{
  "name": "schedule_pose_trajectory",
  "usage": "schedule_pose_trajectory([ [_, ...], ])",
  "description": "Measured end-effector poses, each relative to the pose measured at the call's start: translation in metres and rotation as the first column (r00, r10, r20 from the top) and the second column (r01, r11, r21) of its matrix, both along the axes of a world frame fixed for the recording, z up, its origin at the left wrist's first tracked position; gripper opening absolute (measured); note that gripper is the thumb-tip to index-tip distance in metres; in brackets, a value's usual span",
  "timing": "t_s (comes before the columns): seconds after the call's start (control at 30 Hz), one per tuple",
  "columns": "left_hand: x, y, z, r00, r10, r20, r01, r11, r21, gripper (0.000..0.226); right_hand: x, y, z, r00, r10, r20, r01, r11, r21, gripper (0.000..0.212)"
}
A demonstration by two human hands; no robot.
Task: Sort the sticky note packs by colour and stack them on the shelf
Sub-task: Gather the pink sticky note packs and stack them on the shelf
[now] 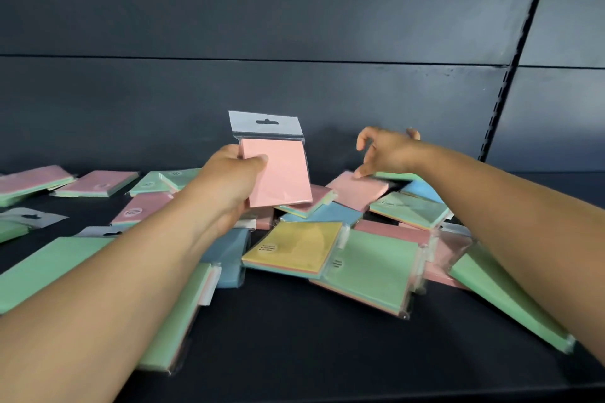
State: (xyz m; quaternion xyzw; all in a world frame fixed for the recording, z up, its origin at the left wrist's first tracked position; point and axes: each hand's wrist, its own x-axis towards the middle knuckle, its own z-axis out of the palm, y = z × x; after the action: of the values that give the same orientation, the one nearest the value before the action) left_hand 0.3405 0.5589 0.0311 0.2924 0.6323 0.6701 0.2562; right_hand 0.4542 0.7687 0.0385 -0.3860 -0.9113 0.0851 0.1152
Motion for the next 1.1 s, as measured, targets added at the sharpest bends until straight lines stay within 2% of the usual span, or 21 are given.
schedule_pose_trajectory([
  [0.03,0.000,0.000,0.000,1.000,0.001,-0.004,-0.001,1.000,-0.002,0.014,0.002,0.000,0.003,0.999,0.024,-0.030,-0.025,0.998,-0.051,0.042],
  [0.1,0.000,0.000,0.000,1.000,0.012,-0.008,-0.012,1.000,0.001,0.013,0.007,-0.003,0.009,0.999,0.041,-0.006,-0.041,0.984,-0.171,0.063],
  [0.17,0.000,0.000,0.000,1.000,0.013,-0.005,-0.013,1.000,0.001,0.014,0.008,-0.006,0.009,0.983,0.016,0.184,0.020,0.981,-0.194,0.077],
  [0.23,0.000,-0.001,0.000,1.000,0.006,-0.004,-0.006,1.000,-0.009,0.014,0.007,-0.009,0.004,0.903,0.005,0.429,0.071,0.985,-0.160,0.079],
  [0.3,0.001,-0.001,-0.001,1.000,0.000,-0.008,0.000,1.000,-0.024,0.015,0.005,-0.015,-0.002,0.833,0.028,0.553,0.065,0.987,-0.148,0.081],
  [0.4,0.001,-0.001,-0.002,1.000,0.003,-0.026,-0.004,0.999,-0.047,0.020,0.002,-0.020,-0.001,0.822,0.054,0.567,0.026,0.991,-0.131,0.083],
  [0.5,0.003,-0.001,-0.002,0.999,-0.024,-0.036,0.022,0.998,-0.061,0.014,-0.005,-0.021,0.004,0.833,0.088,0.547,0.003,0.987,-0.163,0.089],
  [0.63,0.000,-0.005,-0.002,0.998,-0.046,-0.040,0.045,0.998,-0.048,0.021,-0.015,-0.016,0.008,0.770,0.136,0.623,0.017,0.972,-0.234,0.087],
  [0.8,-0.003,-0.004,-0.004,0.996,-0.062,-0.064,0.057,0.996,-0.069,0.019,-0.015,-0.015,0.015,0.646,0.054,0.762,-0.034,0.999,-0.042,0.080],
  [1.0,0.002,-0.005,-0.008,0.994,-0.094,-0.054,0.089,0.993,-0.083,0.018,-0.012,-0.003,0.004,0.768,0.163,0.619,-0.036,0.976,-0.213,0.084],
  [1.1,0.005,-0.004,-0.009,0.997,-0.074,-0.022,0.072,0.994,-0.084,0.019,-0.016,0.002,0.003,0.788,0.209,0.578,-0.046,0.958,-0.284,0.090],
])
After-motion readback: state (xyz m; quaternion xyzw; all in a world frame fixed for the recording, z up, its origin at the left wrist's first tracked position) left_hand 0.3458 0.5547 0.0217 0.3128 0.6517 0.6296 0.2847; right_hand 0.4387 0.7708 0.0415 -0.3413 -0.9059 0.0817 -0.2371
